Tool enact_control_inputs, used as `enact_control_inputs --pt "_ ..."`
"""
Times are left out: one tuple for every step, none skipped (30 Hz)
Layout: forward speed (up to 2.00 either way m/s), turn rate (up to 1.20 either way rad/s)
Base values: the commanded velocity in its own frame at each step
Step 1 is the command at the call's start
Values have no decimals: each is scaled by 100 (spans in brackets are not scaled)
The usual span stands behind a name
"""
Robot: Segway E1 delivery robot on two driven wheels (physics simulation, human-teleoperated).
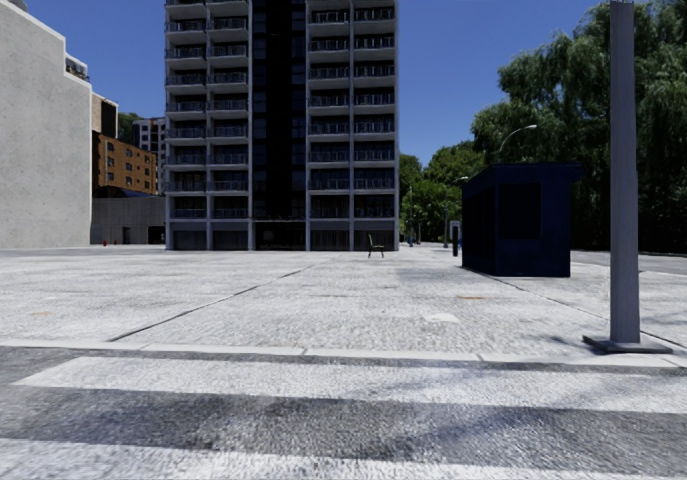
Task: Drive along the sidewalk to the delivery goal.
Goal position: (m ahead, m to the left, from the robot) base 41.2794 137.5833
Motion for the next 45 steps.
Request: enact_control_inputs --pt "200 0" --pt "200 0" --pt "200 0" --pt "200 0" --pt "200 0" --pt "200 0" --pt "200 0" --pt "200 0" --pt "200 0" --pt "200 4" --pt "200 9" --pt "200 9" --pt "200 15" --pt "200 20" --pt "200 23" --pt "200 23" --pt "200 26" --pt "200 27" --pt "200 27" --pt "200 27" --pt "200 28" --pt "200 28" --pt "200 28" --pt "200 28" --pt "200 28" --pt "200 28" --pt "199 28" --pt "199 28" --pt "190 28" --pt "180 28" --pt "170 28" --pt "170 28" --pt "168 28" --pt "167 28" --pt "167 28" --pt "167 28" --pt "167 28" --pt "166 28" --pt "164 28" --pt "164 28" --pt "163 28" --pt "160 28" --pt "157 28" --pt "157 28" --pt "154 28"
